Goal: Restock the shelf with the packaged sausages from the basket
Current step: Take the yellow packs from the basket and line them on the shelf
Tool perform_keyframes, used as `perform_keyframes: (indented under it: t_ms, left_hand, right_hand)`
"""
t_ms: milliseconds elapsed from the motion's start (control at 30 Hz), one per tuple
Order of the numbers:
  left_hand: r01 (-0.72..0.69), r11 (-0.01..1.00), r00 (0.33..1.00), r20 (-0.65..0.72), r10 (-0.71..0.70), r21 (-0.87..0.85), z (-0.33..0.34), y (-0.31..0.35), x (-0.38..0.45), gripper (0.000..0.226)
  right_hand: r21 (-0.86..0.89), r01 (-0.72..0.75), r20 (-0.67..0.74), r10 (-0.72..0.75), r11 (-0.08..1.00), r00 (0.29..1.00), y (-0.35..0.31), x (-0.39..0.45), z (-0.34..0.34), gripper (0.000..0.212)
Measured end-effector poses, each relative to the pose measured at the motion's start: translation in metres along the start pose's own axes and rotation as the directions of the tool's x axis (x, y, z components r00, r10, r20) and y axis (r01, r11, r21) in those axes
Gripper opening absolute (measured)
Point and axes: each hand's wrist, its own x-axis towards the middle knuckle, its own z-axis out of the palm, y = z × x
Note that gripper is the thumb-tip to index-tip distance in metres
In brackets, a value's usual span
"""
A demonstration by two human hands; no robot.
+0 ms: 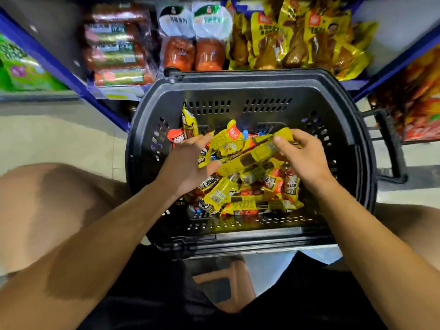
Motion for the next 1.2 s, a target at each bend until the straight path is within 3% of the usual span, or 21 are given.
perform_keyframes:
  t_ms: [200,367,467,533,700,833,933,1000,1067,1133,1200]
  left_hand:
    - [0.028,0.996,0.981,0.195,-0.011,-0.086,0.009,0.004,-0.008,0.061]
    - [0.008,0.987,0.968,0.249,0.033,-0.161,0.011,0.010,-0.011,0.045]
    - [0.025,0.995,0.985,0.173,-0.008,-0.095,0.009,0.005,-0.011,0.046]
    - [0.015,0.999,0.998,0.067,-0.012,-0.038,0.007,-0.003,-0.009,0.047]
    - [-0.184,0.980,0.967,-0.165,0.194,0.072,0.003,-0.007,-0.006,0.047]
    - [-0.219,0.972,0.940,-0.247,0.234,0.086,0.004,-0.007,-0.002,0.048]
    - [-0.135,0.988,0.948,-0.299,0.106,-0.080,0.001,-0.003,0.000,0.056]
    - [-0.020,0.940,0.963,-0.259,-0.073,-0.341,-0.001,-0.002,0.002,0.060]
    - [0.145,0.847,0.966,-0.114,-0.234,-0.512,-0.003,0.004,0.001,0.057]
    - [0.284,0.739,0.953,0.094,-0.288,-0.611,0.000,0.014,-0.001,0.045]
    - [0.348,0.675,0.937,0.237,-0.255,-0.650,0.008,0.023,-0.006,0.020]
  right_hand:
    - [0.272,-0.067,-0.006,0.071,0.960,0.997,-0.008,-0.014,-0.019,0.034]
    - [0.379,-0.215,0.055,0.210,0.900,0.976,-0.009,-0.024,-0.020,0.029]
    - [0.494,-0.419,0.201,0.369,0.762,0.907,-0.006,-0.021,-0.025,0.045]
    - [0.489,-0.508,0.312,0.402,0.709,0.861,-0.005,-0.019,-0.028,0.045]
    - [0.237,-0.556,0.536,0.370,0.797,0.759,0.007,-0.023,-0.025,0.003]
    - [0.157,-0.621,0.663,0.384,0.768,0.643,0.009,-0.026,-0.023,0.027]
    - [0.090,-0.595,0.611,0.427,0.799,0.666,0.009,-0.031,-0.011,0.028]
    - [0.134,-0.594,0.582,0.423,0.793,0.695,0.007,-0.036,0.002,0.036]
    - [0.210,-0.590,0.558,0.400,0.780,0.727,0.003,-0.042,0.017,0.040]
    - [0.238,-0.526,0.524,0.348,0.816,0.777,0.000,-0.046,0.032,0.040]
    - [0.157,-0.416,0.489,0.295,0.896,0.821,0.000,-0.046,0.048,0.040]
